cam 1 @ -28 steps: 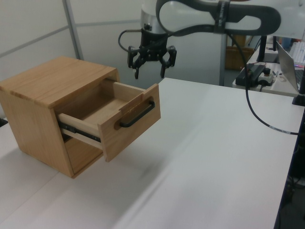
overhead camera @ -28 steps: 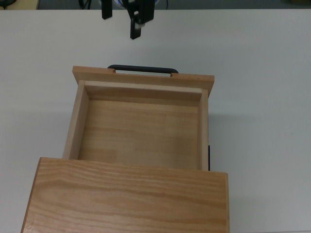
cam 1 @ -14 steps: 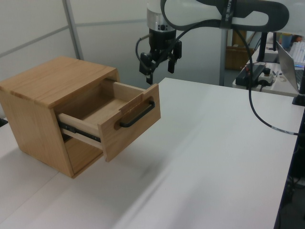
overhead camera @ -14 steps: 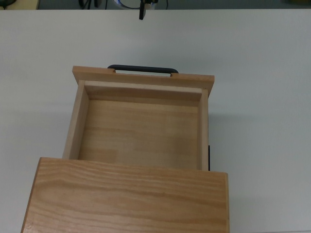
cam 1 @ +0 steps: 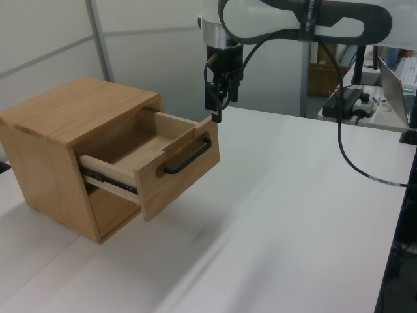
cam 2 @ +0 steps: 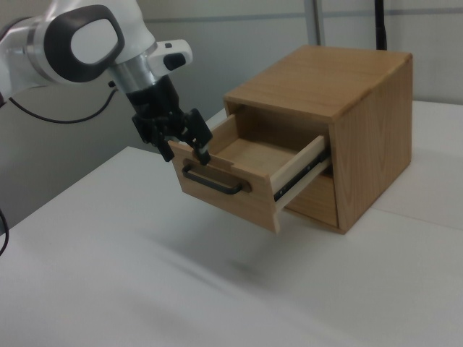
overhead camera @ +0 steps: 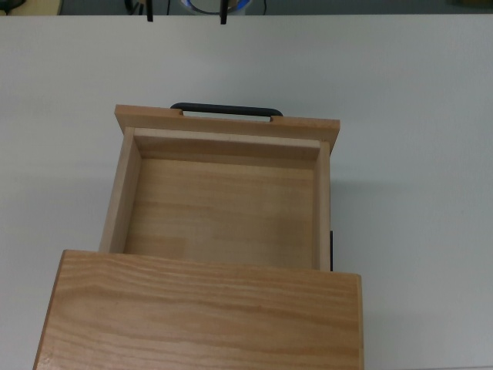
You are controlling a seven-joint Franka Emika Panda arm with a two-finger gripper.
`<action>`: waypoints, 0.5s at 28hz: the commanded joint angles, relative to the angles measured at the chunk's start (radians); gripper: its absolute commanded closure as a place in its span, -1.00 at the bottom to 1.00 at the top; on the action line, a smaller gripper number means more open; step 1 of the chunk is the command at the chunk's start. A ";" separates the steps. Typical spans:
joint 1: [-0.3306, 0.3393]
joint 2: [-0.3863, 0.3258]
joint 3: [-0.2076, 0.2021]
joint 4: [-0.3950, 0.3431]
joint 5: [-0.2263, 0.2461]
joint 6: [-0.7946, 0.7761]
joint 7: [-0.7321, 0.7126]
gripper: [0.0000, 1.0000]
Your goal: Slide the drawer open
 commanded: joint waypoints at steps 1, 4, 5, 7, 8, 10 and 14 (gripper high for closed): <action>0.001 0.019 -0.032 -0.012 0.014 -0.010 -0.070 -1.00; 0.001 0.027 -0.037 -0.012 0.017 -0.010 -0.070 -1.00; 0.001 0.028 -0.043 -0.012 0.023 -0.010 -0.070 -1.00; 0.007 0.028 -0.069 -0.006 0.065 -0.011 -0.070 -1.00; 0.008 0.028 -0.078 -0.006 0.079 -0.010 -0.071 -1.00; 0.007 0.028 -0.086 -0.006 0.094 -0.010 -0.076 -1.00; 0.001 0.028 -0.084 -0.007 0.093 -0.006 -0.090 -1.00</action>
